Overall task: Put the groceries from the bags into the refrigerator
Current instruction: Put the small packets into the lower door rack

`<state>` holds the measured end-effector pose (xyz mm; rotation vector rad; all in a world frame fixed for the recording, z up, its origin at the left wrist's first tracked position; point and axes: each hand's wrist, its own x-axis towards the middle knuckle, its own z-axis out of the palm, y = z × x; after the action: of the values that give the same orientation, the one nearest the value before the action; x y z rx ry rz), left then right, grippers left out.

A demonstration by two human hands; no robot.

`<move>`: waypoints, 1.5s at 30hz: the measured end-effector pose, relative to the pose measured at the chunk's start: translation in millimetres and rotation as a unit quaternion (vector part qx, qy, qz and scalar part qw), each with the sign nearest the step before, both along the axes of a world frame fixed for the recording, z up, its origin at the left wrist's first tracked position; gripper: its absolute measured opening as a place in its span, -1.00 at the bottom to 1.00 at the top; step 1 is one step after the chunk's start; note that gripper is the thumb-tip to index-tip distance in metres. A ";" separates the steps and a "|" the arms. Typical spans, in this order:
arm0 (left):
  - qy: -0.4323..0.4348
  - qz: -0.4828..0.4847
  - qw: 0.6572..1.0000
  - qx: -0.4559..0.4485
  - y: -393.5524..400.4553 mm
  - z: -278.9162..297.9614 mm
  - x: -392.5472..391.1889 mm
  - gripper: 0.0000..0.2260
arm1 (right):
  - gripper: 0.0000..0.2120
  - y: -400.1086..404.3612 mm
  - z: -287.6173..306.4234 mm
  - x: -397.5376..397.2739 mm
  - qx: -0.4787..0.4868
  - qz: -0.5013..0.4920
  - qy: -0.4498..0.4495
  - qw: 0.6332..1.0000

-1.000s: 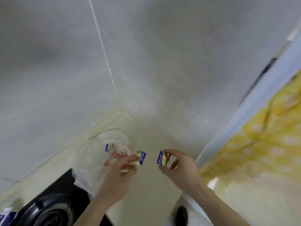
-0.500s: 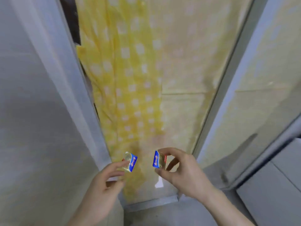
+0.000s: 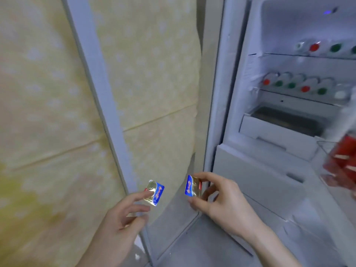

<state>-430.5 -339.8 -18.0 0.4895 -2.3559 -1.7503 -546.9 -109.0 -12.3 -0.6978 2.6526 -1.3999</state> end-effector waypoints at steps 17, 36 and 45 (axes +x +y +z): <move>0.044 -0.291 0.956 -0.008 146.5 23.4 -202.6 -0.55 | -0.60 176.2 18.4 -66.5 0.000 -0.255 0.046 0.966; 0.118 -0.562 0.817 -0.059 220.7 50.9 -372.7 -0.86 | -0.59 174.1 33.0 -72.2 0.078 -0.519 0.058 0.849; 0.204 -0.618 0.742 -0.157 330.2 76.2 -417.8 -0.88 | -0.64 202.7 48.4 -65.1 0.087 -0.591 0.033 0.801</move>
<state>-848.3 -9.6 58.1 -1.6926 -2.5857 -1.3432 -612.0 93.7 36.1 1.1892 3.2629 -1.1308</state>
